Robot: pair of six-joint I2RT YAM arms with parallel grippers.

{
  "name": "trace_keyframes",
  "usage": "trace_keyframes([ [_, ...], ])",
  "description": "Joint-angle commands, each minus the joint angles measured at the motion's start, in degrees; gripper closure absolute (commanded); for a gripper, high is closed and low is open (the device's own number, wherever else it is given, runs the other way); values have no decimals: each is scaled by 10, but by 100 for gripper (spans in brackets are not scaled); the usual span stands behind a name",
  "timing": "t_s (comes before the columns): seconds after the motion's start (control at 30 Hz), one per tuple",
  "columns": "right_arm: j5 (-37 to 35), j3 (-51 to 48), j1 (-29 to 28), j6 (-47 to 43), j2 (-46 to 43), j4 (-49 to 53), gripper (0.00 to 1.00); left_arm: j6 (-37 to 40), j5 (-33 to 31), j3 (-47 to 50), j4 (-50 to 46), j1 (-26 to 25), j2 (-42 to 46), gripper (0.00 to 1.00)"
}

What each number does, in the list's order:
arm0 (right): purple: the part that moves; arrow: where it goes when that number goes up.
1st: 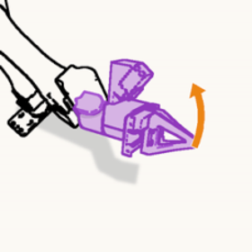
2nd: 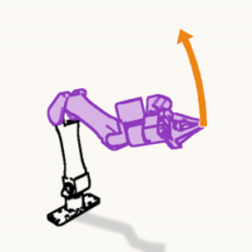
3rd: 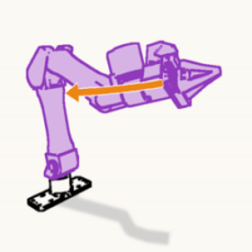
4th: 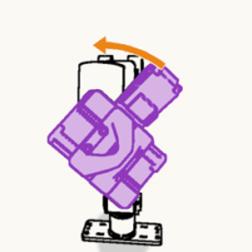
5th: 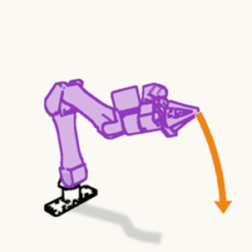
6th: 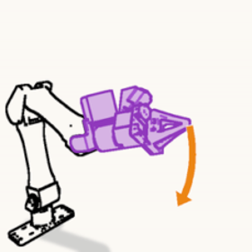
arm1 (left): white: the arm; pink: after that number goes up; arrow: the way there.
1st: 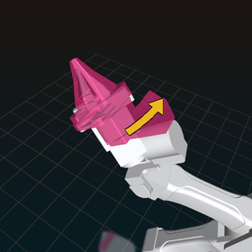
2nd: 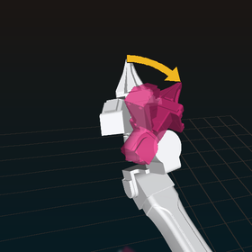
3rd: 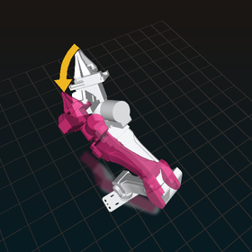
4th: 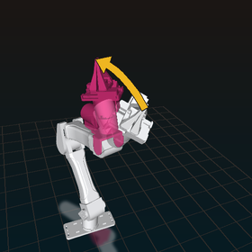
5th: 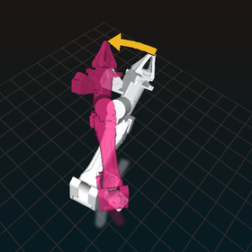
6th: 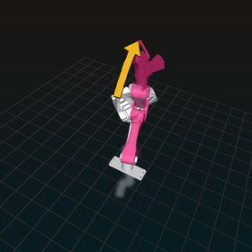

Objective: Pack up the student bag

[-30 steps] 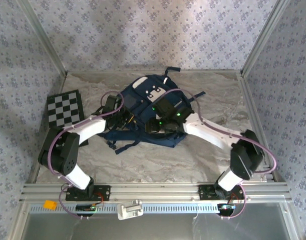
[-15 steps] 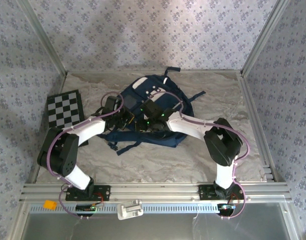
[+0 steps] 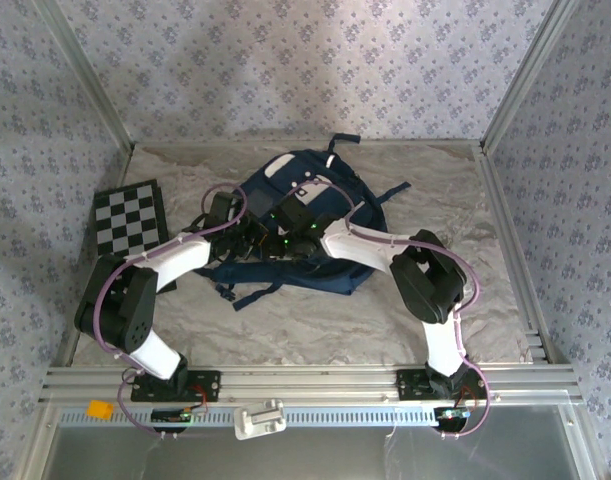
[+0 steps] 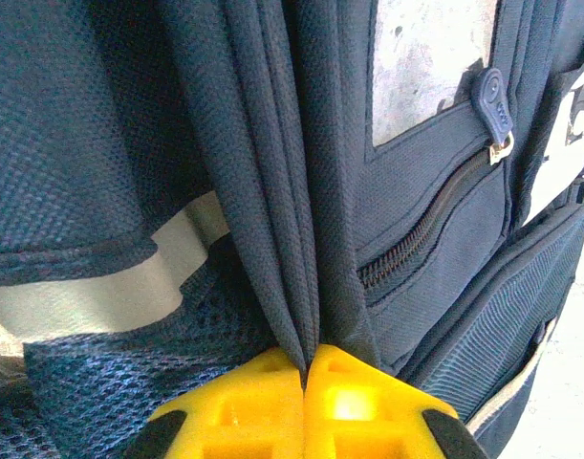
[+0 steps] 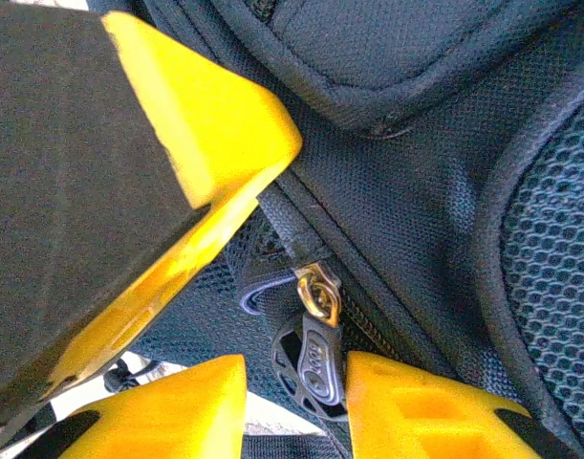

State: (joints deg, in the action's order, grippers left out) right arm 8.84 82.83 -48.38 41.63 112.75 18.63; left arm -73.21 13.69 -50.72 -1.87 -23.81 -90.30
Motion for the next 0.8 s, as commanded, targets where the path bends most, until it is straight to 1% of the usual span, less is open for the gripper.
trace_keyframes([
  [0.0,-24,14,5,16,26,7,67,-5,33,-10,30,-13,24,100],
  [0.13,-26,25,3,14,40,3,75,-10,31,-10,37,-18,27,100],
  [0.2,-40,28,4,9,36,10,80,-5,27,-18,22,-19,26,100],
  [0.37,-61,30,3,2,29,27,93,-3,17,-13,21,-20,32,100],
  [0.5,-78,20,2,0,17,38,100,5,13,-17,10,-19,31,100],
  [0.77,-83,-17,2,-11,-24,52,100,14,2,-15,1,-6,30,100],
])
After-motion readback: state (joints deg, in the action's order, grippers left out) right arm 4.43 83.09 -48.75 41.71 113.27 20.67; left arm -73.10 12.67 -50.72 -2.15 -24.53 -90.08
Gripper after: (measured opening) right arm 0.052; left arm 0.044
